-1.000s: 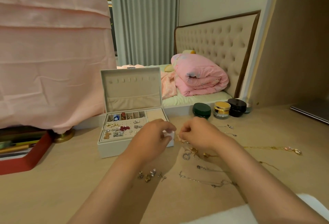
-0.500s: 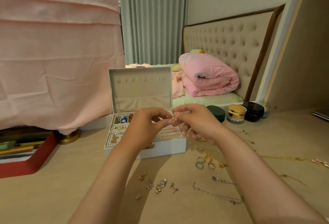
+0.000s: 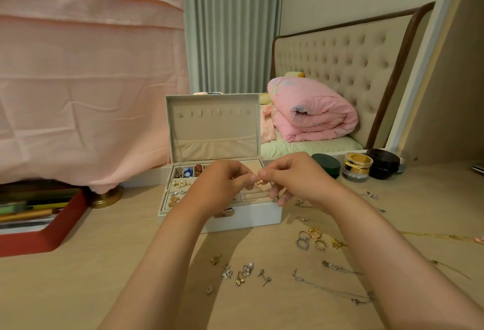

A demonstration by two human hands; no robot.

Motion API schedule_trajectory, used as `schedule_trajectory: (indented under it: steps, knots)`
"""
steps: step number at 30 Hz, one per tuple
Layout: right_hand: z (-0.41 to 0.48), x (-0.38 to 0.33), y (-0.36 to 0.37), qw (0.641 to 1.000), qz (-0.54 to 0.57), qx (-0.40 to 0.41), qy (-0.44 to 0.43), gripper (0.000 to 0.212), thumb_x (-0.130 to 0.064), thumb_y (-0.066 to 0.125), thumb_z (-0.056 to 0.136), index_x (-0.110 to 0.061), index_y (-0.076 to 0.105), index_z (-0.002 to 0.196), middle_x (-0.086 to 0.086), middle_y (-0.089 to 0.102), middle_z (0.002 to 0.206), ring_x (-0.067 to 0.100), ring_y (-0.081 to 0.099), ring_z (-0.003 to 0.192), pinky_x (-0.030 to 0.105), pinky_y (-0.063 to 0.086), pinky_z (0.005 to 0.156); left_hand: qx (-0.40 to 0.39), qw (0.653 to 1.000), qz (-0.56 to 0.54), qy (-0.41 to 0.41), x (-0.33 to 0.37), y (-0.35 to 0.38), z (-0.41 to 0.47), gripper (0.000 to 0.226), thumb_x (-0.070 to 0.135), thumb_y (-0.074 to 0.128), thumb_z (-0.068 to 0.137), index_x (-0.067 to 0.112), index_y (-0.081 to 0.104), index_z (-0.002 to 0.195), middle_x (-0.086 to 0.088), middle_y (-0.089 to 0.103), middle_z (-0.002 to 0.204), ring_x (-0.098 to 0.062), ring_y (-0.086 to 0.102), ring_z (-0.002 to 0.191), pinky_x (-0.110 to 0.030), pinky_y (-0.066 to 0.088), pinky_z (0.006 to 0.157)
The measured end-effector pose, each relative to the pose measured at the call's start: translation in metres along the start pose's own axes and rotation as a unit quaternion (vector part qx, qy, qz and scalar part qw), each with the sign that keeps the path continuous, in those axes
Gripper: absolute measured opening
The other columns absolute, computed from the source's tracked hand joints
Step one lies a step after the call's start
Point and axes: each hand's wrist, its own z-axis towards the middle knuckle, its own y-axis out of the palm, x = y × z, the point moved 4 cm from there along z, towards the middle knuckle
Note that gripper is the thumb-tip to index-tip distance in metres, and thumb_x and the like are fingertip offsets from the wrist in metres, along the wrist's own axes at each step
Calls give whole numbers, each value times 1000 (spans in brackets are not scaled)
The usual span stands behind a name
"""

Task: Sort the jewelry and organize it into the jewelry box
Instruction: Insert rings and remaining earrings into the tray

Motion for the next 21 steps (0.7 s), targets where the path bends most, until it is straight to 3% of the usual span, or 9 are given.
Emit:
schedule_trajectory:
  steps: [3, 6, 10, 14, 19, 21]
  knots:
    - [2, 14, 2, 998, 7, 16, 67, 16, -22, 75, 90, -7, 77, 94, 9, 76, 88, 13, 64, 59, 23, 45, 46, -10, 1000, 24, -17, -4, 5, -2, 10, 35, 65, 95, 30, 72, 89, 10, 60, 71, -3, 52, 56, -17, 43, 46]
    - [5, 19, 1, 993, -38, 50, 96, 18, -32, 77, 88, -14, 79, 89, 2, 71, 74, 11, 57, 61, 23, 39, 52, -12, 998, 61, -10, -3, 7, -3, 11, 30, 70, 91, 35, 71, 101, 18, 67, 87, -6, 64, 76, -24, 55, 63]
    - [7, 21, 0, 988, -88, 65, 109, 27, -34, 78, 87, -14, 77, 104, 0, 68, 95, 9, 56, 83, 30, 45, 69, -4, 991, 135, 16, 0, 9, -4, 16, 35, 75, 86, 36, 75, 102, 21, 71, 92, 6, 57, 76, -21, 44, 66]
    - [9, 25, 1, 984, -111, 66, 120, 32, -35, 78, 86, -9, 77, 106, 7, 70, 106, 10, 55, 79, 32, 47, 74, 15, 984, 172, 45, 2, 14, -3, 14, 34, 74, 87, 37, 75, 100, 21, 70, 88, -2, 54, 85, -26, 41, 71]
    - [10, 25, -1, 984, -148, 80, 65, 6, -28, 83, 81, -26, 77, 83, -9, 71, 83, 7, 63, 81, 26, 48, 68, 26, 973, 214, 75, 5, 16, -5, 15, 34, 70, 90, 37, 76, 103, 19, 66, 85, -7, 52, 94, -27, 39, 73]
    - [10, 24, -1, 983, -171, 60, 29, 10, -26, 82, 81, -31, 78, 73, -12, 73, 72, 4, 64, 77, 25, 50, 66, 27, 971, 222, 83, 7, 17, -6, 15, 37, 68, 90, 37, 75, 104, 20, 60, 86, -8, 51, 98, -29, 42, 77]
